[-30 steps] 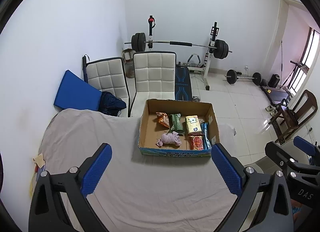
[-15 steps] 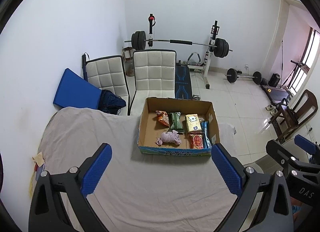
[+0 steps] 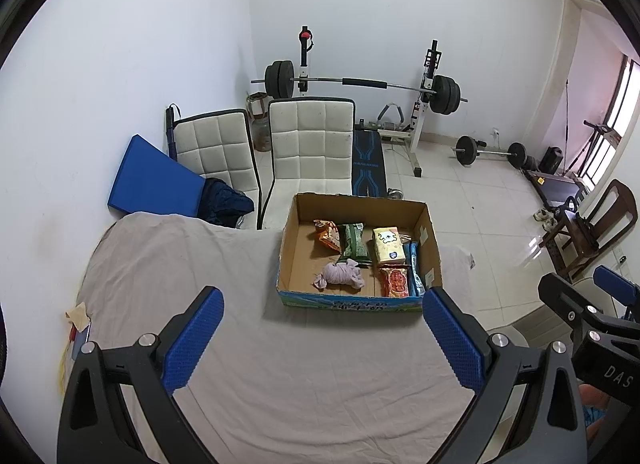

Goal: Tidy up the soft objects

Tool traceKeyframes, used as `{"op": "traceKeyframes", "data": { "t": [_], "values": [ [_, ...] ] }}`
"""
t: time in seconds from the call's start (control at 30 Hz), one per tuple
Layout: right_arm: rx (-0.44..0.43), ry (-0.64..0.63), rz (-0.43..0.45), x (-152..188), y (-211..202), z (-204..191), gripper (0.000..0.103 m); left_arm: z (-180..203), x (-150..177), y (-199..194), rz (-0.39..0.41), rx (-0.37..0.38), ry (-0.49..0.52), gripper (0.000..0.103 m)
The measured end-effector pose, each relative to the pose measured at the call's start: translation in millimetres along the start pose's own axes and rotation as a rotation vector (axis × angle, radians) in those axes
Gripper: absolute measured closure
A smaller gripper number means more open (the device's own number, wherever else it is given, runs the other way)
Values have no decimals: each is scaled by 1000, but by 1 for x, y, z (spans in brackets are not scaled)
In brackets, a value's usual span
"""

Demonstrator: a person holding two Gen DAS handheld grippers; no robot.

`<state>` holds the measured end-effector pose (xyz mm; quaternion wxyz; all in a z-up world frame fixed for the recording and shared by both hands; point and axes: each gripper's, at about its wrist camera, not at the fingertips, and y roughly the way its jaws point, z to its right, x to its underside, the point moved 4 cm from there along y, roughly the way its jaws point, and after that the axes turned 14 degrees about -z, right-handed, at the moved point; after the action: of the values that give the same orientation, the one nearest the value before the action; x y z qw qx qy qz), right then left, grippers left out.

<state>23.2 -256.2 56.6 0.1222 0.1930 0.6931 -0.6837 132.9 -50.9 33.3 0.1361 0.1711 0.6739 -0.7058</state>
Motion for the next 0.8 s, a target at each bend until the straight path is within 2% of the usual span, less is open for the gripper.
{"op": "traceKeyframes", "data": {
  "t": [0.8],
  "values": [
    [46, -15, 3, 0, 1, 4, 0, -1, 4, 10, -5, -31, -18, 1]
  ]
}}
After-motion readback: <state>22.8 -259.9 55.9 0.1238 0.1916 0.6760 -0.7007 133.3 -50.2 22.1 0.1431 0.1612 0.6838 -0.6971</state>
